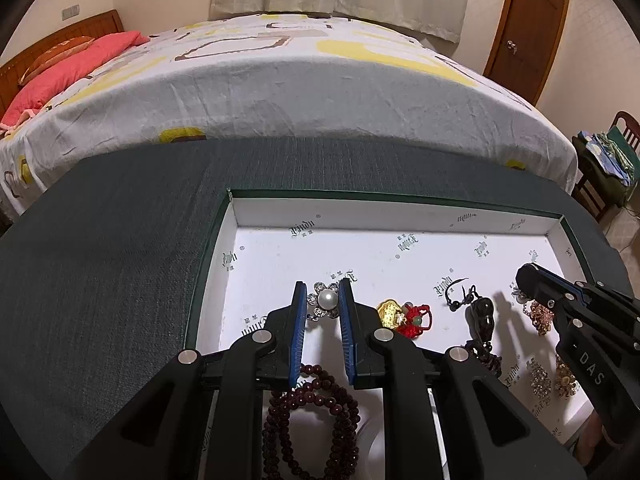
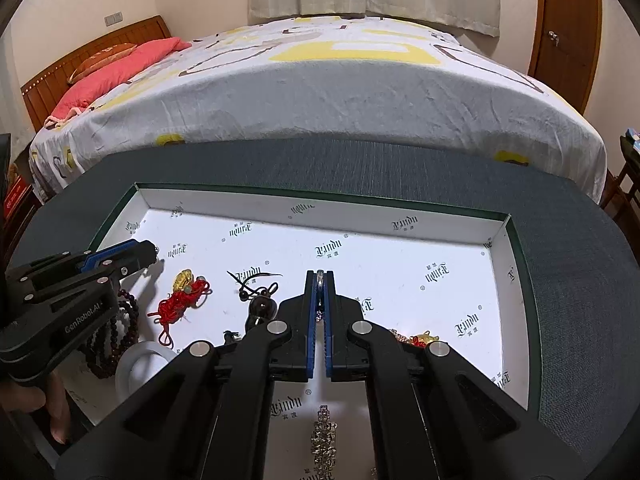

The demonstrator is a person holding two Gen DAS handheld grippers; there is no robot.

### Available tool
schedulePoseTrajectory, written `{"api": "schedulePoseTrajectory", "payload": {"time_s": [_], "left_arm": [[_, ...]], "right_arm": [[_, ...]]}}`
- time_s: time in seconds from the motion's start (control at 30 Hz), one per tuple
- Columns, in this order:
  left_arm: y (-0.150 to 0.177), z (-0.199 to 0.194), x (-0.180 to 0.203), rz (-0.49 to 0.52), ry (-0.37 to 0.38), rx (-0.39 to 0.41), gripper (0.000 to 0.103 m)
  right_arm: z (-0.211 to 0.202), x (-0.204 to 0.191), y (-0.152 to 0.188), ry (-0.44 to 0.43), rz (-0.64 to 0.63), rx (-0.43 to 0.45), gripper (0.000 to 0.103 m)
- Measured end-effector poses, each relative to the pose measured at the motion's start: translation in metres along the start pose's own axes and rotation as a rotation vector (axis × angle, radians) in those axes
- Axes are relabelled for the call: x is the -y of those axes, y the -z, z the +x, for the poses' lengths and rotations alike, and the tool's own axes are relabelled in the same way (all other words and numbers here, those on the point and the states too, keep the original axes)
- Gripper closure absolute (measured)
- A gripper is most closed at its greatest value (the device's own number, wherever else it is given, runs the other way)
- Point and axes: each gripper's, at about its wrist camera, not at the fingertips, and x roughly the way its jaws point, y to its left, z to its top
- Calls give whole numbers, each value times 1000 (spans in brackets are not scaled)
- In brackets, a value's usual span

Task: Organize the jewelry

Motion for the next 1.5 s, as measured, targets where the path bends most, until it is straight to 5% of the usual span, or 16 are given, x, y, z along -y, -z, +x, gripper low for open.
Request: {"api": "schedulePoseTrajectory", "payload": {"time_s": [0.63,0.77,0.93,1.2,1.37,1.5], "left_arm": [[-2,5,0,10,0,-27,86],[-2,6,-1,6,-4,-28,81],[-2,3,0,7,-8,-17,62],[-1,-2,1,14,-13,3,40],[0,-6,4,32,-29,21,31],[3,-13,8,54,-59,55,28]], "right_arm": [[3,1,0,4,10,-17,99],[2,2,0,5,11,-15,98],[2,2,-1,5,14,-14,97],[-2,5,-1,6,33,11,75],[-12,8,1,10,56,63,47],[-17,11,4,25,68,88,35]]}}
